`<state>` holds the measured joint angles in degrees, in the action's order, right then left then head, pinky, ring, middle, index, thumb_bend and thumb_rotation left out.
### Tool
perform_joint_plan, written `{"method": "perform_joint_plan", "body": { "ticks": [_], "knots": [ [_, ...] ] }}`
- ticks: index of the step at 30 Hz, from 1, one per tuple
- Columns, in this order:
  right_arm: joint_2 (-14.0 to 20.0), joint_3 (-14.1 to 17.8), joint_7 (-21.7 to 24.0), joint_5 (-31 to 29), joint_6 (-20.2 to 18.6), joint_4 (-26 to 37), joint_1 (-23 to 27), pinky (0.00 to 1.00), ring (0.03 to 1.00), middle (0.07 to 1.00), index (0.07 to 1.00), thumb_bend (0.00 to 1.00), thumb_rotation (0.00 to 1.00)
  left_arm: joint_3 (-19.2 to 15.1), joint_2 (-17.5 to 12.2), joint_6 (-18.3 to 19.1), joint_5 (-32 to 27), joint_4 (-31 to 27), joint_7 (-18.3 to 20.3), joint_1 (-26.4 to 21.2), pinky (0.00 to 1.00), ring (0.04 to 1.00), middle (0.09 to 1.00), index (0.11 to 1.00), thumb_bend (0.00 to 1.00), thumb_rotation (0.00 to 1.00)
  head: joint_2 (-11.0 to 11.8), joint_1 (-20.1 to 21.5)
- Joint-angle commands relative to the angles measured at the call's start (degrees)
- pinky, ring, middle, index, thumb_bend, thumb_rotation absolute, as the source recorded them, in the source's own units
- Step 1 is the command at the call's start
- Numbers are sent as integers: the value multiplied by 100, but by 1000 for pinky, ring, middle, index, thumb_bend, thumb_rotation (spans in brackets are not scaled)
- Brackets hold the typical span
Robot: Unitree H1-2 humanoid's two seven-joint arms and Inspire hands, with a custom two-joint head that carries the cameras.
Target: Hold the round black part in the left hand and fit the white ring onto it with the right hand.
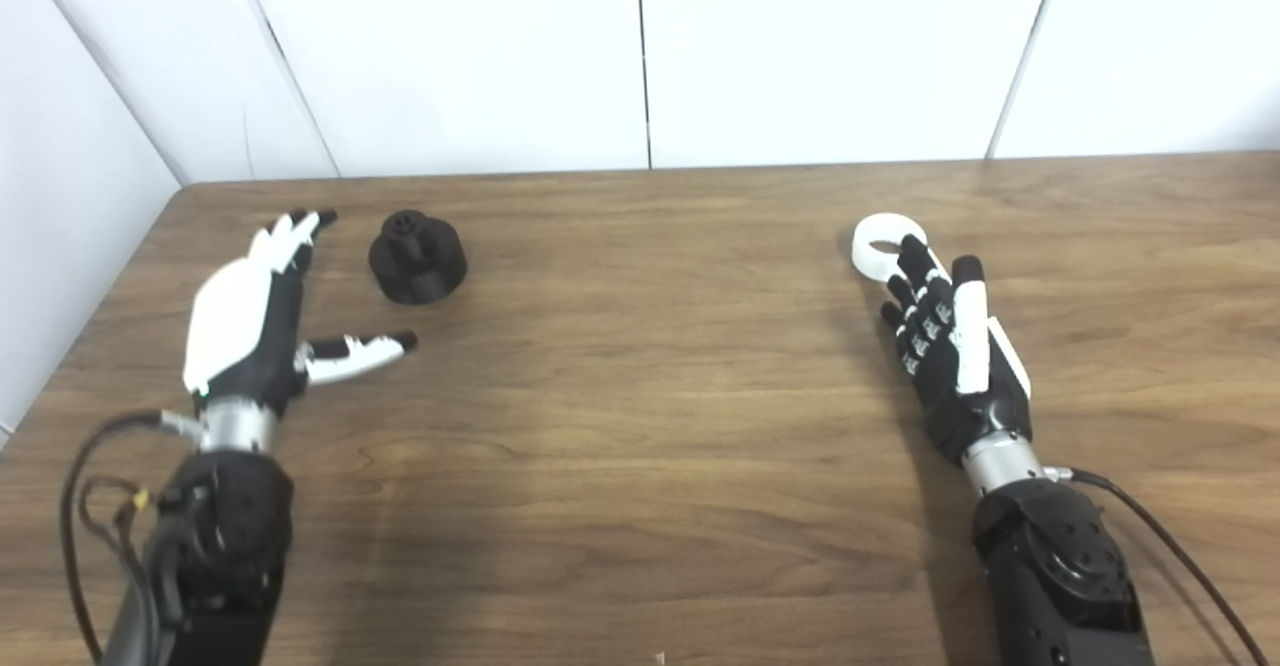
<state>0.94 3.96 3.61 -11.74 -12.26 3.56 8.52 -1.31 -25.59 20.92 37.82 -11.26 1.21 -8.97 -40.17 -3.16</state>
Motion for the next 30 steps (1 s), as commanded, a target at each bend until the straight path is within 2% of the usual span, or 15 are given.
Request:
{"method": "perform_joint_plan", "body": {
  "ticks": [1,4,11,19,26,30],
  "knots": [
    [-27,-26,6,43,273,98,240,1000,1000,1000,957,681,1000,59,-241,284,244,0,249,-455,934,1000,990,893,974,194,14,-5],
    [-34,-33,-9,78,256,109,253,1000,1000,1000,957,680,1000,155,-329,577,478,161,687,-759,955,1000,998,900,985,196,21,4],
    [-45,-26,-67,153,222,130,271,1000,1000,1000,946,689,1000,100,-382,599,718,720,1432,-1275,987,1000,1000,898,994,233,41,20],
    [-12,-20,-78,158,177,208,232,1000,1000,1000,953,678,1000,66,-418,597,667,1432,1705,-1700,999,1000,1000,883,999,224,57,44],
    [2,-9,-94,146,140,267,208,1000,1000,999,953,674,1000,-7,-443,599,891,1855,2204,-1978,995,1000,997,855,1000,216,62,23],
    [15,-14,-75,140,159,268,209,1000,1000,1000,957,674,1000,-17,-460,599,917,2011,2219,-2044,996,1000,997,841,1000,212,59,28]
  ]
}}
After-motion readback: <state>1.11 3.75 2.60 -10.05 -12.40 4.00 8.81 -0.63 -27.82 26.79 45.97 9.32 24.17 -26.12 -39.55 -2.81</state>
